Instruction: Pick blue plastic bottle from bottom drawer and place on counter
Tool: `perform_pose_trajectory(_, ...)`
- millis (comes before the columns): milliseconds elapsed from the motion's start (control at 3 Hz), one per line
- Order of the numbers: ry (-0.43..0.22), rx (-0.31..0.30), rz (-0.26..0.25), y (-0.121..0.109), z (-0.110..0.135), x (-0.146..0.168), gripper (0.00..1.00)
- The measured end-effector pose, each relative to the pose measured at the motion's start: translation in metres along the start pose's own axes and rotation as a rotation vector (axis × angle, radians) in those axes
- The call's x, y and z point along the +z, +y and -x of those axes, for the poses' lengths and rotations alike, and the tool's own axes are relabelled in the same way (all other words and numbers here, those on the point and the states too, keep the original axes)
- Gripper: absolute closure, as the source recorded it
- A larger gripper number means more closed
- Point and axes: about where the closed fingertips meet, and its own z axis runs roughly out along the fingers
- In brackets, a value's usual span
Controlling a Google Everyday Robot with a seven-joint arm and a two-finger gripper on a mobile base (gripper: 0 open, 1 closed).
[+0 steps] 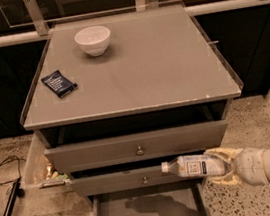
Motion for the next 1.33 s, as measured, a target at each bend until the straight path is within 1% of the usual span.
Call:
perform_pose_trajectory(333,0.025,-0.137,0.003,-0.041,0.057,-0.03,1.0)
perform_pose_trajectory(667,0.031,-0.227,0.018,-0.077,0.105,-0.058,1.0)
perform_pose_trajectory(1000,0.0,-0.27,0.016,-0.114,0.147,-0.088,1.0)
perform_pose_trajectory(1333,-0.045,-0.274,-0.033,-0.156,0.179,-0.118,1.0)
